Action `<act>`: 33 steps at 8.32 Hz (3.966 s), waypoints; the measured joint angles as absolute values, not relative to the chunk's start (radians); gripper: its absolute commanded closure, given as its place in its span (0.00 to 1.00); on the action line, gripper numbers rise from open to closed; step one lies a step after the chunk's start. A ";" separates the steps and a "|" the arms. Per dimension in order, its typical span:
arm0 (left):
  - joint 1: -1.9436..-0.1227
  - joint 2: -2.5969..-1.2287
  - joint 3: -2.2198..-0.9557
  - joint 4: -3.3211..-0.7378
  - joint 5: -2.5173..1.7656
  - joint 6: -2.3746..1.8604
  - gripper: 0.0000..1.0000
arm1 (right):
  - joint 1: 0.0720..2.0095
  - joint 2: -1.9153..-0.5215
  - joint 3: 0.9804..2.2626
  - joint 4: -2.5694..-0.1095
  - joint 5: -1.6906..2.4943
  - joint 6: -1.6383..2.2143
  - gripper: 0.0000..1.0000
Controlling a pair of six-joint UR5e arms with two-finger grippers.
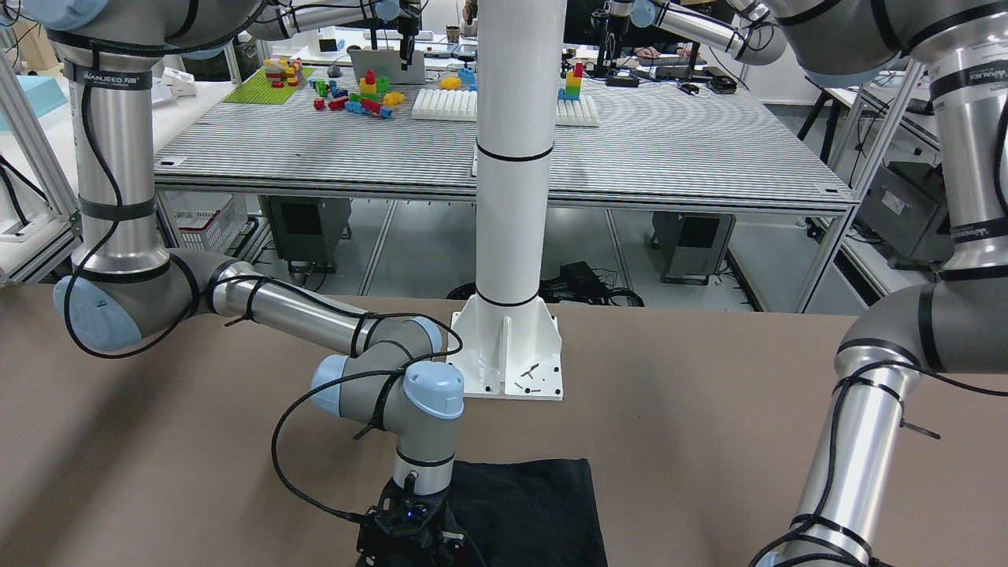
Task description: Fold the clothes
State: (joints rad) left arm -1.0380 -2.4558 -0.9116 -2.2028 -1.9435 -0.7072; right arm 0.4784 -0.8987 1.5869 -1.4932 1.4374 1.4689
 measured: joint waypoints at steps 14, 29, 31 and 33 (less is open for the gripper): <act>-1.037 -2.444 -0.923 -2.202 -1.941 -0.707 0.06 | 0.593 -0.872 1.736 -1.713 1.723 1.255 0.06; -1.037 -2.427 -0.924 -2.203 -1.937 -0.706 0.06 | 0.235 -0.979 1.837 -1.745 1.565 0.947 0.59; -1.037 -2.424 -0.925 -2.204 -1.937 -0.706 0.06 | 0.234 -0.988 1.838 -1.744 1.563 0.936 0.59; -1.037 -2.423 -0.926 -2.204 -1.937 -0.706 0.06 | 0.234 -0.991 1.838 -1.743 1.562 0.933 0.78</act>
